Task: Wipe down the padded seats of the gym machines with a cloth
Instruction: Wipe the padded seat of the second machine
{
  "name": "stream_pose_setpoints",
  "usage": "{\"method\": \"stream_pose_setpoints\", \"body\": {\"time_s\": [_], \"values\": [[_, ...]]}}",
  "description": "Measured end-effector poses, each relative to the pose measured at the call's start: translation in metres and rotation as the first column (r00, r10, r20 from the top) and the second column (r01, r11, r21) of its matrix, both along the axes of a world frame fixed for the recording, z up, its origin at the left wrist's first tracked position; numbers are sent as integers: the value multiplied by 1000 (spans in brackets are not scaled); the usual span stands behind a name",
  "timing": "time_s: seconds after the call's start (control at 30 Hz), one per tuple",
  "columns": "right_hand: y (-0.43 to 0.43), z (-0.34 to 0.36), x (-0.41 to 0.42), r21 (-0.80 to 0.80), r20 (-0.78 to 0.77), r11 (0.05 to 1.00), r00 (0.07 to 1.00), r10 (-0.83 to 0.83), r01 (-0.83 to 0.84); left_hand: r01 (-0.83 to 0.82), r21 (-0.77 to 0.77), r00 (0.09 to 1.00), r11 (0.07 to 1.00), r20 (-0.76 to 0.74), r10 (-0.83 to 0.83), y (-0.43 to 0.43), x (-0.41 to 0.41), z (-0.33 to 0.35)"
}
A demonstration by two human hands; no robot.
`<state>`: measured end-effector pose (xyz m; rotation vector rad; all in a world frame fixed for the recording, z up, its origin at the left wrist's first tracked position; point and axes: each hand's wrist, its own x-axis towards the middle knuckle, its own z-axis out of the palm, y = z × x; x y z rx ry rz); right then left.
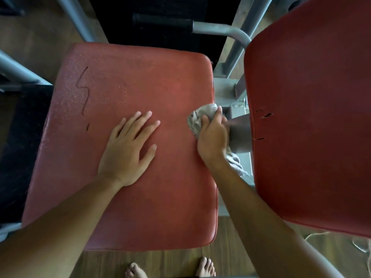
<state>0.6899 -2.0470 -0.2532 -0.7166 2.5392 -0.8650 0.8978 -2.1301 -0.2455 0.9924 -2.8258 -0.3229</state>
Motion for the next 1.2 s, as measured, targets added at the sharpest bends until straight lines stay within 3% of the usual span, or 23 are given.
{"method": "stream_pose_setpoints", "body": {"time_s": [0.1, 0.33, 0.43, 0.53, 0.7, 0.9, 1.03, 1.2], "values": [[4, 2, 5, -11, -9, 1000, 1000, -1, 1, -2, -7, 1000, 1000, -11, 2, 2, 1, 0], [87, 12, 50, 58, -79, 978, 976, 204, -200, -15, -4, 1000, 1000, -16, 15, 1, 0, 6], [55, 8, 31, 35, -81, 976, 973, 216, -214, -59, -31, 995, 998, -83, 57, -18, -22, 15], [4, 7, 6, 26, -91, 993, 989, 115, -113, -73, -22, 991, 997, -113, 70, -47, -53, 14], [-56, 7, -35, 108, -103, 994, 994, 22, -11, -64, -4, 996, 998, -68, 64, -60, -69, -4], [-129, 15, -86, 4, 23, 1000, 1000, -15, 15, -76, 8, 996, 997, -47, 76, -62, -70, 1], [-117, 15, -82, -32, 88, 999, 996, -4, 7, -80, 20, 996, 997, -41, 81, -62, -71, 3], [-61, 22, -37, 90, -76, 994, 995, 72, -65, -84, 43, 995, 995, -40, 86, -64, -73, 5]]}}
